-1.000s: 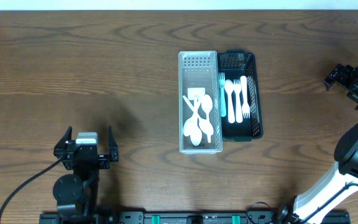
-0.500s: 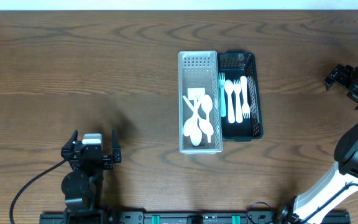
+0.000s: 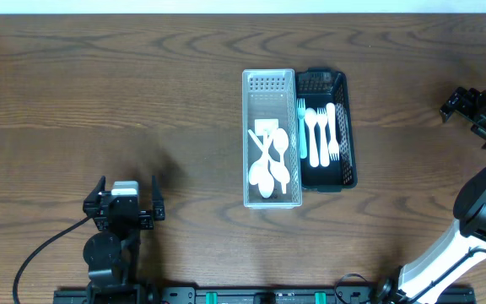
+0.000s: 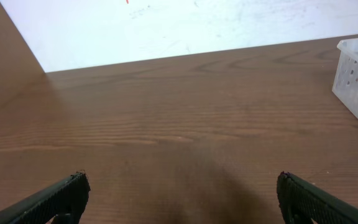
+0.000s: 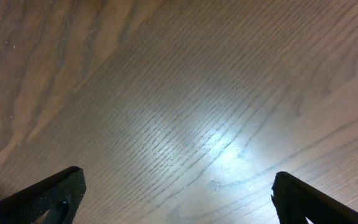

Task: Pack container

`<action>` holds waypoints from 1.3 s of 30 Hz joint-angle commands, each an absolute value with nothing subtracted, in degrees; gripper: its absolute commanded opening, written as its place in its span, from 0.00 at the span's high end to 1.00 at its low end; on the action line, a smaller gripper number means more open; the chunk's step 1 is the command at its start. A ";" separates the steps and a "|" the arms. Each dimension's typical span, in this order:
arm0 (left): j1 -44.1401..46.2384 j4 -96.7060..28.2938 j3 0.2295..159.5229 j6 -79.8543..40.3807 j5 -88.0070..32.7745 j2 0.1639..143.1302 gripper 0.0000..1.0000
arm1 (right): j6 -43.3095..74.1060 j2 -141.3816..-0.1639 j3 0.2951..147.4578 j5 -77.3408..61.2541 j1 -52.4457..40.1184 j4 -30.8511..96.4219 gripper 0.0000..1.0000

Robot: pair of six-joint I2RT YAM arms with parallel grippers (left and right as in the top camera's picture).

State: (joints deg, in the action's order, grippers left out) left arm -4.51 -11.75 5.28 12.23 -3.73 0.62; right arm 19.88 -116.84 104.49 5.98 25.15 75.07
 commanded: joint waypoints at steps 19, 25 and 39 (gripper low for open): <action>-4.97 -11.88 3.68 11.92 -4.05 0.34 0.02 | 19.25 -115.70 104.49 6.17 24.71 74.96 0.01; -4.97 -11.88 3.68 11.92 -4.05 0.34 0.02 | 19.25 -106.67 104.44 6.17 24.10 74.94 0.01; -4.97 -11.88 3.68 11.92 -4.05 0.34 0.02 | 19.25 -72.01 93.84 6.17 11.20 74.96 0.01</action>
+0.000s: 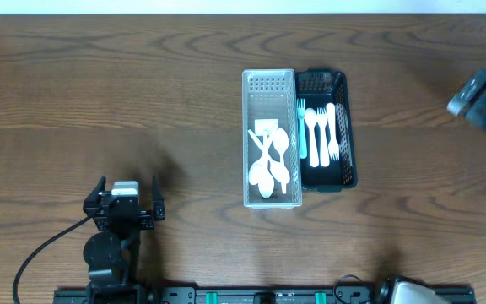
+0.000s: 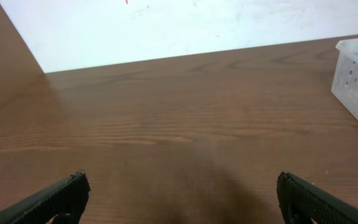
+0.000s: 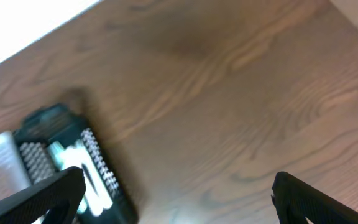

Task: Pack container

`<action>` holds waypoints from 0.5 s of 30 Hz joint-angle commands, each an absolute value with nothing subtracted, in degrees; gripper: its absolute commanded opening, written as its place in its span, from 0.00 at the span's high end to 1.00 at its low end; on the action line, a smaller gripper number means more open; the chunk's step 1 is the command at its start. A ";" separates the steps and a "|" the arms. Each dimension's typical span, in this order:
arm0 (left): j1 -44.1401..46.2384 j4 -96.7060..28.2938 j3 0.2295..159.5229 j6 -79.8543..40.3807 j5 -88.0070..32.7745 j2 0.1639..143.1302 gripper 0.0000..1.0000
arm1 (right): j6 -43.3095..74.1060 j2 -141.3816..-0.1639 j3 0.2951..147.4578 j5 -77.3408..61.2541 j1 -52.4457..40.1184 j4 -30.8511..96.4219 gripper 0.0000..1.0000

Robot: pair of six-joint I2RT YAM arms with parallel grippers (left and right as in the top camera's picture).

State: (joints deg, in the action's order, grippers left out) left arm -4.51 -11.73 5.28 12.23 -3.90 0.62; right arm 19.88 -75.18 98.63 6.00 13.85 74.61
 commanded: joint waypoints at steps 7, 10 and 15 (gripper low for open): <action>-4.97 -11.88 3.68 11.92 -4.05 0.34 0.02 | 19.22 -54.83 77.25 8.91 7.62 73.41 0.01; -4.97 -11.88 3.68 11.92 -4.03 0.34 0.02 | 19.29 -47.20 69.28 10.48 7.62 70.13 0.01; -4.97 -11.88 3.68 11.92 -4.05 0.34 0.02 | 20.05 -35.40 55.27 9.26 6.42 53.69 0.01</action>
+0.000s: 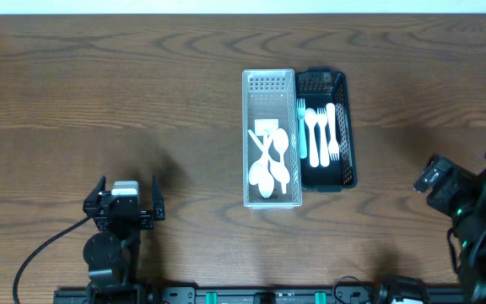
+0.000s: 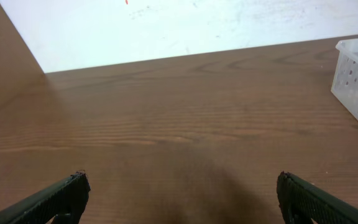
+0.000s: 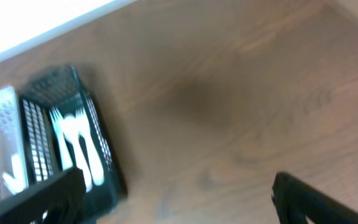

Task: Pack container

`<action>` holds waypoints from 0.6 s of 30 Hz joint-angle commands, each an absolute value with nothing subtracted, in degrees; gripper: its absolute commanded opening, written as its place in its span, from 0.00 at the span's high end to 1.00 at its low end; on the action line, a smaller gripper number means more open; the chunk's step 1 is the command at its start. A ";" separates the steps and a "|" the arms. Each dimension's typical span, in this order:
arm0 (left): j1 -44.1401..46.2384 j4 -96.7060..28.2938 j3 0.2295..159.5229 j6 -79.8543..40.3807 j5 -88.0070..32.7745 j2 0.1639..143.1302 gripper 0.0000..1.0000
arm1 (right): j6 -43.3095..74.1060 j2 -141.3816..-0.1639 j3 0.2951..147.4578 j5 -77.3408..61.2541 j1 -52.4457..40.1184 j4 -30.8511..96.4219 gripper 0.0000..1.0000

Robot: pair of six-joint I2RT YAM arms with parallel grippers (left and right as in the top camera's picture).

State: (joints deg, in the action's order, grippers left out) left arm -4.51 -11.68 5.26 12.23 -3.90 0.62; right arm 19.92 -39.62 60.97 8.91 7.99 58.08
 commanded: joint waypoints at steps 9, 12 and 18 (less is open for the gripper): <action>-4.97 -11.88 3.68 11.92 -4.05 0.34 0.02 | 23.70 -21.30 31.20 8.32 -1.06 16.51 0.01; -4.97 -11.88 3.68 11.92 -4.05 0.34 0.02 | 23.70 -19.40 25.89 8.29 -3.31 10.83 0.01; -4.97 -11.88 3.68 11.92 -4.05 0.34 0.02 | 23.73 -16.36 16.75 7.81 -5.63 0.84 0.01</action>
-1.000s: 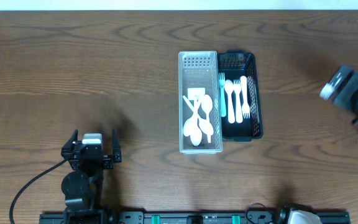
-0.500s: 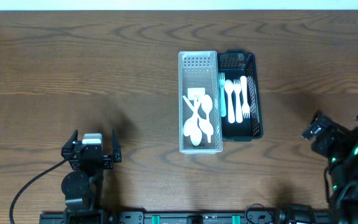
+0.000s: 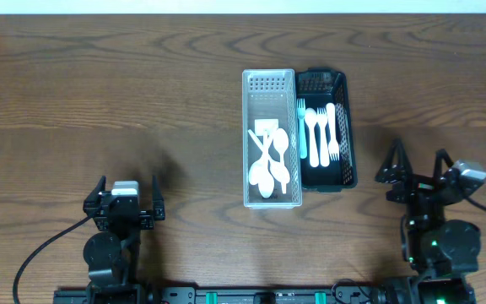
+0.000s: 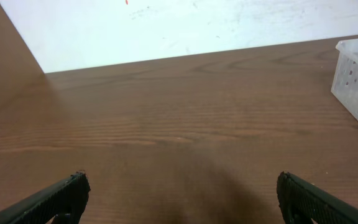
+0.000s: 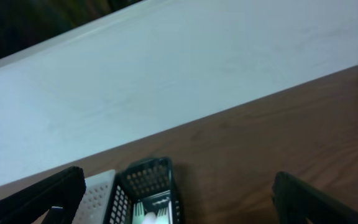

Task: Pack container

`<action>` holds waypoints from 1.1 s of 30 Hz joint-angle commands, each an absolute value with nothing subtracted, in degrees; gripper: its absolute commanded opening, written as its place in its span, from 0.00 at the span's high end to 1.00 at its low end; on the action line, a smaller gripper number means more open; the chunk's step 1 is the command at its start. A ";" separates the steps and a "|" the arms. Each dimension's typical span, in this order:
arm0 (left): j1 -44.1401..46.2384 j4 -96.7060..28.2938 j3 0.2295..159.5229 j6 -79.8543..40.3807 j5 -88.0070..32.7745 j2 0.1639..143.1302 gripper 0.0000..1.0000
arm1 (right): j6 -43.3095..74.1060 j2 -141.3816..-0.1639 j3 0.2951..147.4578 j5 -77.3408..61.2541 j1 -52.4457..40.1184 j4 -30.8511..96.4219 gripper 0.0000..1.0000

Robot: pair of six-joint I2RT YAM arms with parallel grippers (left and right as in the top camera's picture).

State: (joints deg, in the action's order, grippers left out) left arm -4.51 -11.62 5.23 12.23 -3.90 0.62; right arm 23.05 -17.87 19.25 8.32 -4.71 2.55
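Observation:
A clear white basket (image 3: pixel 270 139) holding white plastic spoons (image 3: pixel 268 160) stands mid-table, touching a black basket (image 3: pixel 326 131) with white forks (image 3: pixel 317 133) on its right. My left gripper (image 3: pixel 126 197) rests open near the front left edge, far from both baskets; its wrist view shows bare wood and the white basket's corner. My right gripper (image 3: pixel 420 173) is open at the front right, facing the black basket (image 5: pixel 148 190) and the white one (image 5: pixel 98 196).
A white wall (image 5: pixel 179 81) borders the table's far edge. Brown wooden tabletop (image 3: pixel 99 84) spreads on both sides of the baskets. Each arm's base sits at the front edge, with a black cable (image 3: pixel 40 253) by the left one.
My right arm has moved from the front right corner to a rest pose right of the black basket, its camera now level and facing the wall. The left arm has not moved.
My right gripper was open at the far right, looking down on bare wood. Then it was higher, with the black basket in its view, then lower toward the front right. Now it rests open beside the baskets. Left arm and baskets stayed put.

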 commanded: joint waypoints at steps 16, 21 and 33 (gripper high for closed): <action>-4.97 -11.88 3.68 11.92 -4.05 0.34 0.02 | 22.59 -4.58 6.07 6.98 -5.65 -2.35 0.01; -4.97 -11.88 3.68 11.92 -4.05 0.34 0.02 | 12.27 -0.56 4.27 2.70 -5.65 -2.37 0.01; -4.97 -11.88 3.68 11.92 -4.05 0.34 0.02 | 9.67 -0.30 0.69 2.33 -5.65 0.16 0.01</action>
